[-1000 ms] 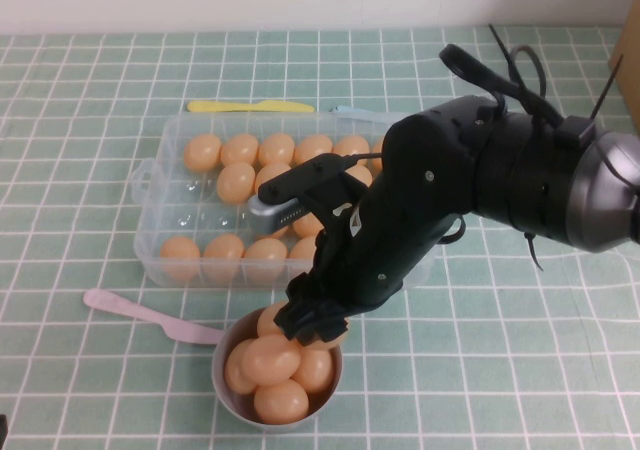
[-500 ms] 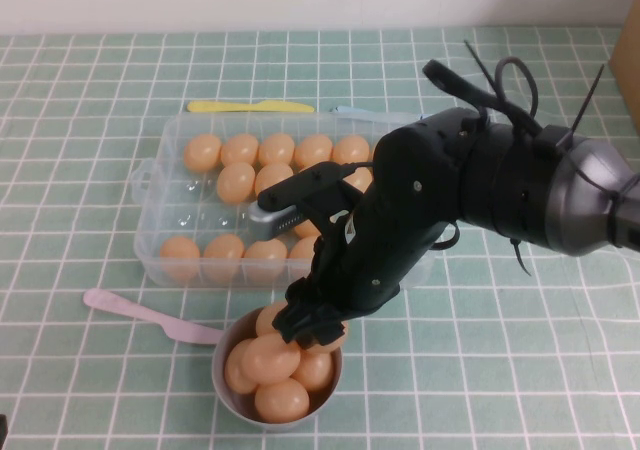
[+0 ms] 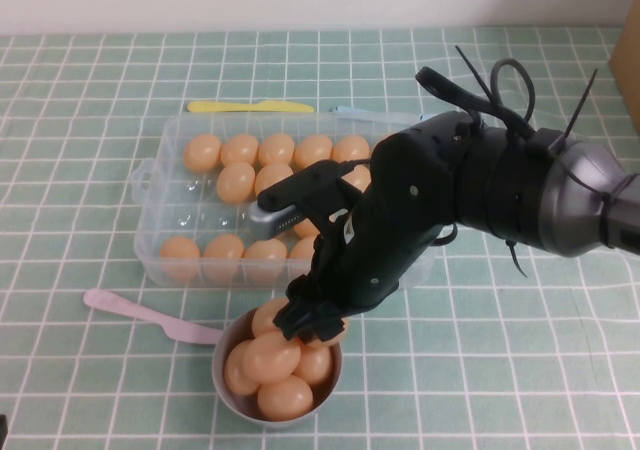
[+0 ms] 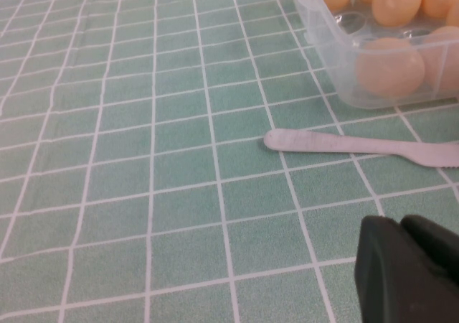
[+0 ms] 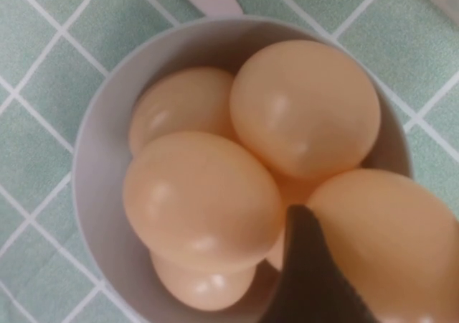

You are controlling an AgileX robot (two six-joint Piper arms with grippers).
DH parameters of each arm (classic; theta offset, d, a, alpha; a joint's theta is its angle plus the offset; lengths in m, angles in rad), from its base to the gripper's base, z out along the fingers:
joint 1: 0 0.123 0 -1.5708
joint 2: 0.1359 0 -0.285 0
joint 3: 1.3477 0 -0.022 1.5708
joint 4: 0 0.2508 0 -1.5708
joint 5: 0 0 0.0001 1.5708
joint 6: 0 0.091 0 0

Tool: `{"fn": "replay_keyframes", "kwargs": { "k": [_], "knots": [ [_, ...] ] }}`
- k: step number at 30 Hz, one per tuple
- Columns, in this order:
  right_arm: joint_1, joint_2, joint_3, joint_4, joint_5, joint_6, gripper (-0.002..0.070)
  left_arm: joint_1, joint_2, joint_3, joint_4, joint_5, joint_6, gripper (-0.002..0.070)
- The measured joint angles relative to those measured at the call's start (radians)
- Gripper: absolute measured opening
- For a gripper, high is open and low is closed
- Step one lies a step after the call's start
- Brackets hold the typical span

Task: Take an egg out of the egg box
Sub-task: Place the egg in the bowl

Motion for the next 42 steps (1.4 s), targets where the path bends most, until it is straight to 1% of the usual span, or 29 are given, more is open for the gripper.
{"fn": "replay_keyframes", "kwargs": {
  "k": [19,22,28,42],
  "knots": [
    [0.0,0.007,0.0,0.024,0.011,0.0,0.0384,0.0,0.0,0.0,0.0,0.0,0.0,-0.0003],
    [0.0,0.007,0.0,0.026,0.016,0.0,0.04,0.0,0.0,0.0,0.0,0.0,0.0,-0.0003],
    [0.0,0.009,0.0,0.026,0.022,0.0,0.0469,0.0,0.0,0.0,0.0,0.0,0.0,-0.0003],
    [0.0,0.009,0.0,0.026,0.022,0.0,0.048,0.0,0.0,0.0,0.0,0.0,0.0,-0.0003]
  ]
}}
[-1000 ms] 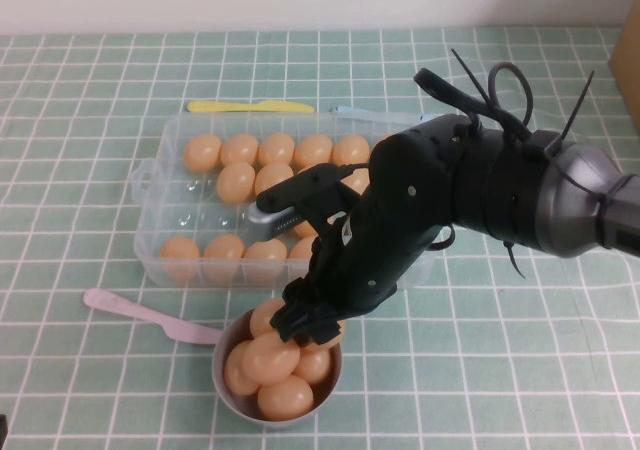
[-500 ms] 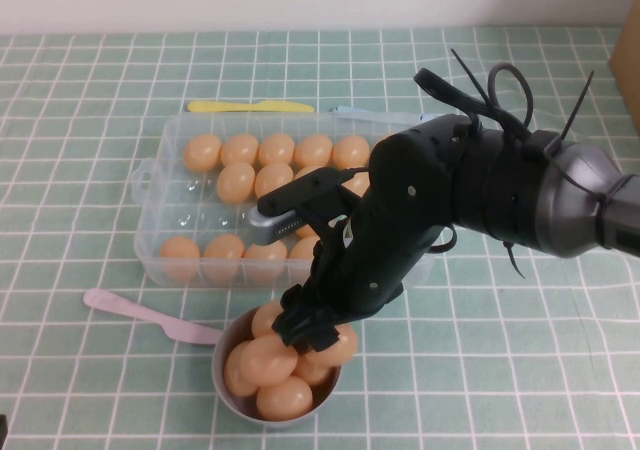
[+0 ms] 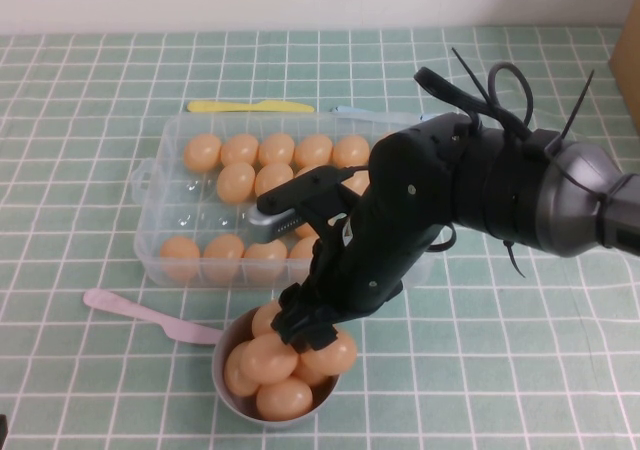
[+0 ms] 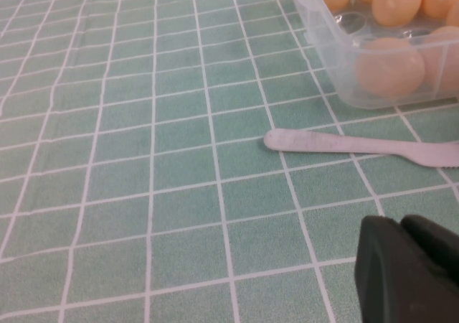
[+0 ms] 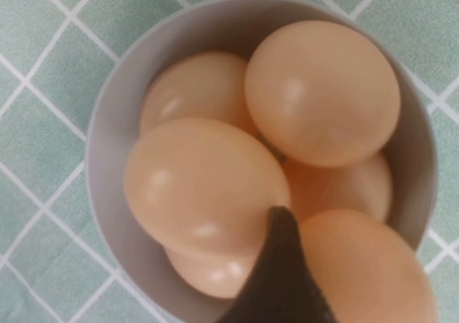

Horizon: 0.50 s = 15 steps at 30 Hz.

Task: Take an egg out of the egg box
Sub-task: Place the egg in the bowl

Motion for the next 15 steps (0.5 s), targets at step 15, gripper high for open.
{"fn": "replay_keyframes", "kwargs": {
  "k": [15],
  "knots": [
    [0.0,0.0,-0.021,0.0,-0.007,0.0,0.048,0.0,0.0,0.0,0.0,0.0,0.0,-0.0003]
  ]
}}
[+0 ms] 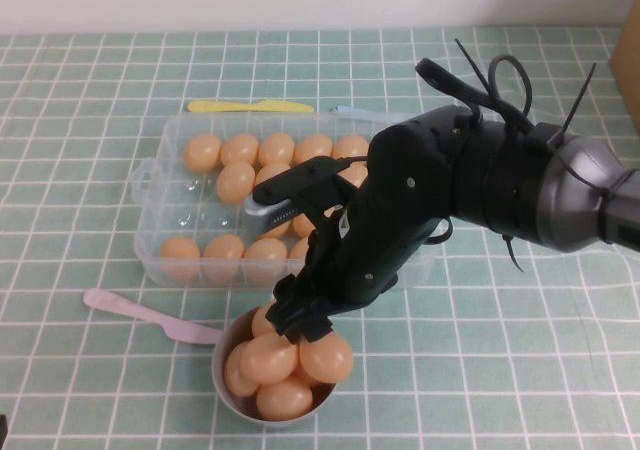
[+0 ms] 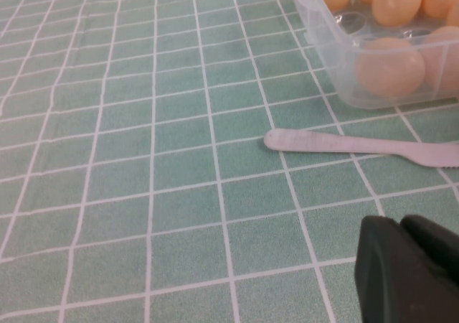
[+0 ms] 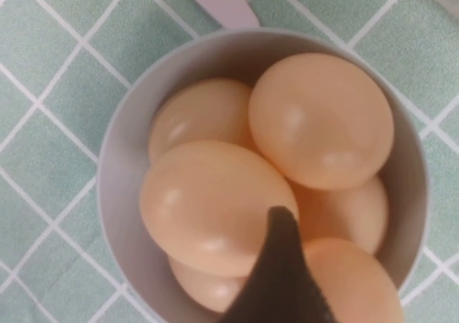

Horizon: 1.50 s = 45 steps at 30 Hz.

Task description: Take an egg out of the egg box

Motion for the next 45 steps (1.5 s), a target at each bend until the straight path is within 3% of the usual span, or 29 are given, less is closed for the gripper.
{"fn": "replay_keyframes", "kwargs": {
  "k": [13,16,19,25,28,34,45],
  "knots": [
    [0.0,-0.011,-0.086,-0.031,0.06,0.0,0.0478,0.0,0.0,0.0,0.0,0.0,0.0,-0.0003],
    [0.0,-0.055,-0.077,-0.044,0.063,0.0,0.0448,0.0,0.0,0.0,0.0,0.0,0.0,-0.0003],
    [0.0,-0.144,-0.022,-0.06,0.019,0.0,0.0356,0.0,0.0,0.0,0.0,0.0,0.0,-0.0003],
    [0.0,-0.346,0.077,-0.073,-0.008,0.0,0.0078,0.0,0.0,0.0,0.0,0.0,0.0,-0.0003],
    [0.0,-0.4,0.083,-0.077,0.053,0.0,0.0013,0.0,0.0,0.0,0.0,0.0,0.0,-0.0003],
    [0.0,-0.475,0.1,-0.079,0.23,0.0,-0.0012,0.0,0.0,0.0,0.0,0.0,0.0,-0.0003],
    [0.0,-0.785,0.323,-0.118,0.311,-0.025,-0.0015,0.0,0.0,0.0,0.0,0.0,0.0,-0.0003]
  ]
}}
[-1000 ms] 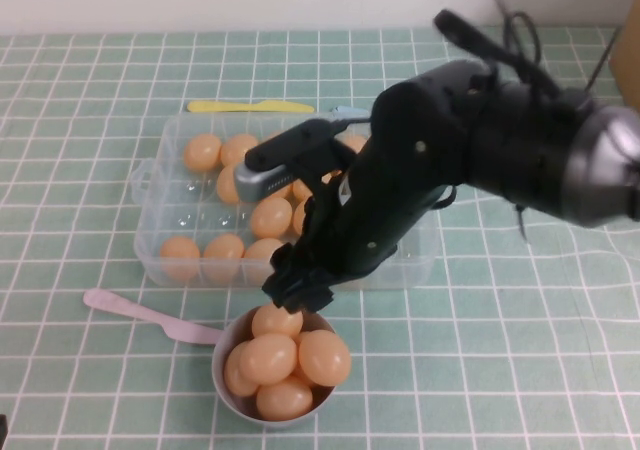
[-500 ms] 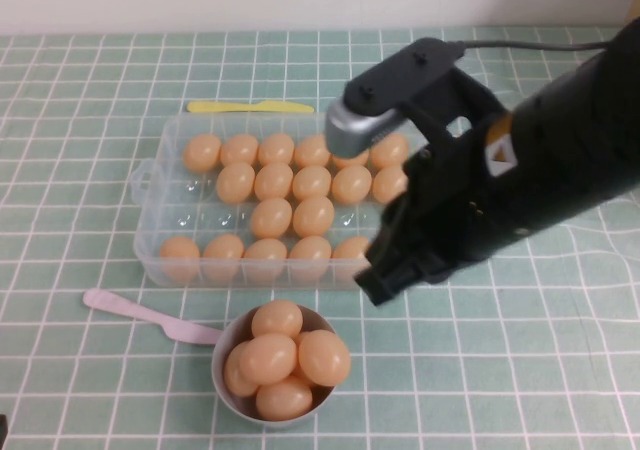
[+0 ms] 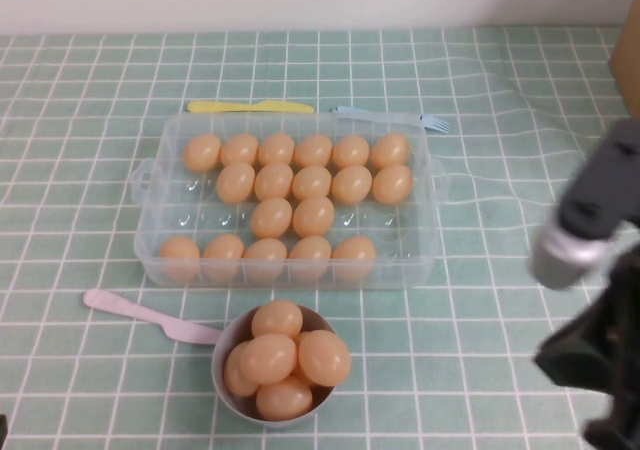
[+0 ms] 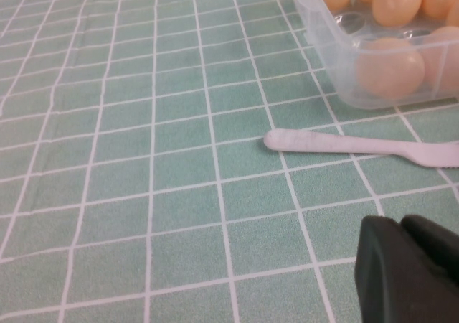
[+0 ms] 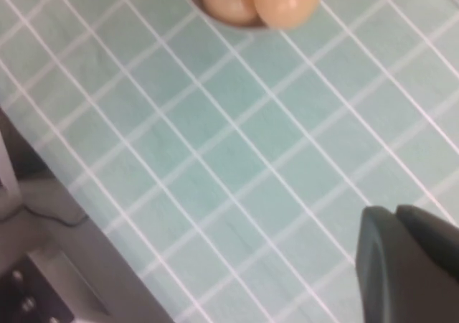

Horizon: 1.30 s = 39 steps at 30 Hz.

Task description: Take an egg out of the egg box

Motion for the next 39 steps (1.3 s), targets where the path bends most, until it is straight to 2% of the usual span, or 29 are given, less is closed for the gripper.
{"fn": "replay_keyframes", "kwargs": {
  "k": [8,15,18,21,24,28,33,39],
  "knots": [
    [0.0,-0.236,0.176,-0.078,-0.054,-0.002,-0.0016,0.0,0.0,0.0,0.0,0.0,0.0,-0.0003],
    [-0.026,-0.46,0.477,-0.168,-0.342,0.031,-0.0017,0.0,0.0,0.0,0.0,0.0,0.0,-0.0003],
    [-0.126,-0.534,0.615,-0.183,-0.517,0.035,-0.0017,0.0,0.0,0.0,0.0,0.0,0.0,-0.0003],
    [-0.276,-0.606,0.766,-0.189,-0.734,0.04,-0.0017,0.0,0.0,0.0,0.0,0.0,0.0,-0.0003],
    [-0.501,-0.734,0.994,-0.167,-1.054,0.047,-0.0017,0.0,0.0,0.0,0.0,0.0,0.0,-0.0003],
    [-0.668,-0.873,1.147,-0.12,-1.22,0.047,-0.0017,0.0,0.0,0.0,0.0,0.0,0.0,-0.0003],
    [-0.773,-1.027,1.174,-0.075,-1.115,0.047,-0.0017,0.0,0.0,0.0,0.0,0.0,0.0,-0.0003],
    [-0.783,-1.092,1.176,-0.051,-0.849,0.047,-0.0017,0.0,-0.001,0.0,0.0,0.0,0.0,-0.0003]
  ]
}}
